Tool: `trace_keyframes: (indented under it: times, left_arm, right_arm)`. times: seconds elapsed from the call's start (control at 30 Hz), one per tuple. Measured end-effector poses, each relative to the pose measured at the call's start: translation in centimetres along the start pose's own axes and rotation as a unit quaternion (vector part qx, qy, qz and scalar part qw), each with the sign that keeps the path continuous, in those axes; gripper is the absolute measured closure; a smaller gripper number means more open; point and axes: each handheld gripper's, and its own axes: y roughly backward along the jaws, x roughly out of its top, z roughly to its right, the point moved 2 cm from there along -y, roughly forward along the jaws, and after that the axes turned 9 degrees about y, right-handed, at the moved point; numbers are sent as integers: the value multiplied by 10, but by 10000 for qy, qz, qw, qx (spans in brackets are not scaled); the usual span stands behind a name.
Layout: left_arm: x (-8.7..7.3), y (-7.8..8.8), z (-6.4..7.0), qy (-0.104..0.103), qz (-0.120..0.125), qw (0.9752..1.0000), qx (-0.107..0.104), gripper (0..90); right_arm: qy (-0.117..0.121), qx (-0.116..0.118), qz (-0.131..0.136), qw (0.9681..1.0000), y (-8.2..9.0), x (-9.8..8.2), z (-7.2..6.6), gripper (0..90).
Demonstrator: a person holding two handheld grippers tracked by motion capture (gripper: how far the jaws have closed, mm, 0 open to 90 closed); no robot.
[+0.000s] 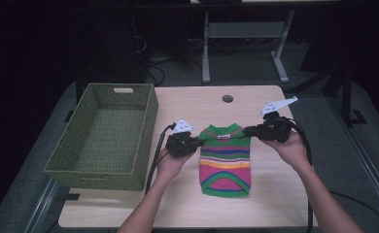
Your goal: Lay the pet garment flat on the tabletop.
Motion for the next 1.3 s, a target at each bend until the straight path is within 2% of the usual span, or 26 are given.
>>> trace_keyframes:
  times: [0.27,0.4,0.43,0.53,0.67,0.8,0.9,0.97,1.03,1.1,1.13,1.23,1.3]
  left_arm:
    - [-1,-5,-5,52,-24,9999,133,828]
    - [-2,-8,-8,66,-61,9999,141,828]
    - [-2,-8,-9,19,-98,9998,157,828]
    - [-3,-12,-11,86,-101,9998,156,828]
    - [-4,-14,-11,40,-165,9997,188,829]
    - [-4,-16,-12,125,-123,9996,216,826]
    - [-3,-17,-14,91,-220,9995,205,818]
    - [-1,-17,-14,144,-194,9995,217,797]
    - [0,-16,-14,142,-182,9994,260,713]
    - [0,-15,-13,183,-172,9994,251,658]
    - [0,-15,-14,163,-178,9994,259,652]
    - [-2,-14,-14,146,-229,9993,252,644]
    - [-3,-14,-14,127,-257,9992,266,643]
  right_arm:
    - [-103,-86,-94,9999,-16,-2,10,820]
    - [-150,-112,-79,9998,-18,-3,12,818]
    - [-176,-122,-107,9997,-18,-3,13,816]
    - [-199,-156,-144,9996,-21,-4,15,816]
    - [-184,-203,-221,9994,-26,-6,16,816]
    - [-245,-250,-210,9992,-31,-8,19,815]
    - [-278,-252,-217,9991,-32,-8,20,810]
    - [-204,-317,-261,9990,-33,-9,22,758]
    - [-359,-556,-322,9973,-35,-9,25,594]
    - [-502,-568,-317,9966,-36,-12,30,564]
    - [-598,-598,-313,9959,-36,-14,32,533]
    - [-802,-497,-336,9950,-39,-21,36,518]
    - [-791,-492,-395,9949,-40,-25,37,512]
